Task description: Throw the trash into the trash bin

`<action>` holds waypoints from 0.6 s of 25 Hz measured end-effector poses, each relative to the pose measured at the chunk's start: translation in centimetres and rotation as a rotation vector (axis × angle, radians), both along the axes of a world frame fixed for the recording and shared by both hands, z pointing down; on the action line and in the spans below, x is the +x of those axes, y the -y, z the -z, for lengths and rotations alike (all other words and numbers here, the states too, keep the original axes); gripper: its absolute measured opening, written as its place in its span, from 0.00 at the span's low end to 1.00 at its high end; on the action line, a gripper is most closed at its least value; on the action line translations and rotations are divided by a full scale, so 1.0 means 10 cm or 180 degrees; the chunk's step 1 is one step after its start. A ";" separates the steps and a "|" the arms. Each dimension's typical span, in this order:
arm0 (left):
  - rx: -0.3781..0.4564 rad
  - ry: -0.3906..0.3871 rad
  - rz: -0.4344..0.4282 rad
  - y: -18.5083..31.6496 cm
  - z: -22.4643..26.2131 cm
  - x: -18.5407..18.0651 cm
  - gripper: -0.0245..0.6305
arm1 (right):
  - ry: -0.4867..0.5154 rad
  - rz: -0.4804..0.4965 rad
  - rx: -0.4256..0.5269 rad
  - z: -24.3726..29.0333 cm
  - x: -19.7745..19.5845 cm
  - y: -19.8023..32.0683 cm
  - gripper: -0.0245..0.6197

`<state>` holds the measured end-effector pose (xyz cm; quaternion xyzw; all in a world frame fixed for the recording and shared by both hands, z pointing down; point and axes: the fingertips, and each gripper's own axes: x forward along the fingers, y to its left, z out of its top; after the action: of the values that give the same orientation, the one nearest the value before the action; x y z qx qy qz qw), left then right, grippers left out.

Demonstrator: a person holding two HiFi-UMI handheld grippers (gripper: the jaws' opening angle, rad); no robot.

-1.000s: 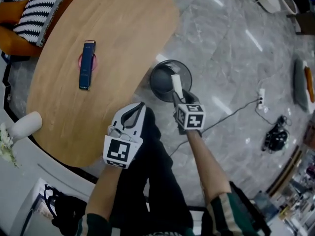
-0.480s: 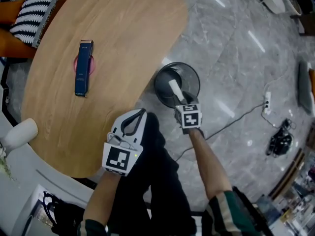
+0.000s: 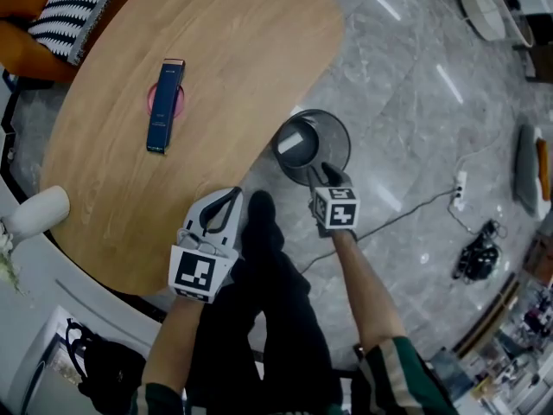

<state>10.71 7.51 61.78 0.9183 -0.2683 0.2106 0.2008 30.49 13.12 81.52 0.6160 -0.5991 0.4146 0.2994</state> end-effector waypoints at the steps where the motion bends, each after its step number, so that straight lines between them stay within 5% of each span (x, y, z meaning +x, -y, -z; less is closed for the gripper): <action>1: 0.0017 0.0033 0.0018 0.02 0.03 -0.07 0.04 | -0.0036 0.0037 0.0031 0.11 -0.02 0.02 0.21; 6: 0.0114 0.0182 0.0140 0.11 0.25 -0.38 0.04 | -0.0153 0.0288 0.0338 0.79 -0.19 0.22 0.05; 15: 0.0193 0.0203 0.0520 0.31 0.98 -0.83 0.04 | 0.0063 0.0556 0.1083 2.27 -0.77 0.76 0.04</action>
<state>2.45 4.36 52.00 0.8919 -0.3548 0.2144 0.1807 22.75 5.50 58.83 0.5993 -0.7147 0.2858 0.2198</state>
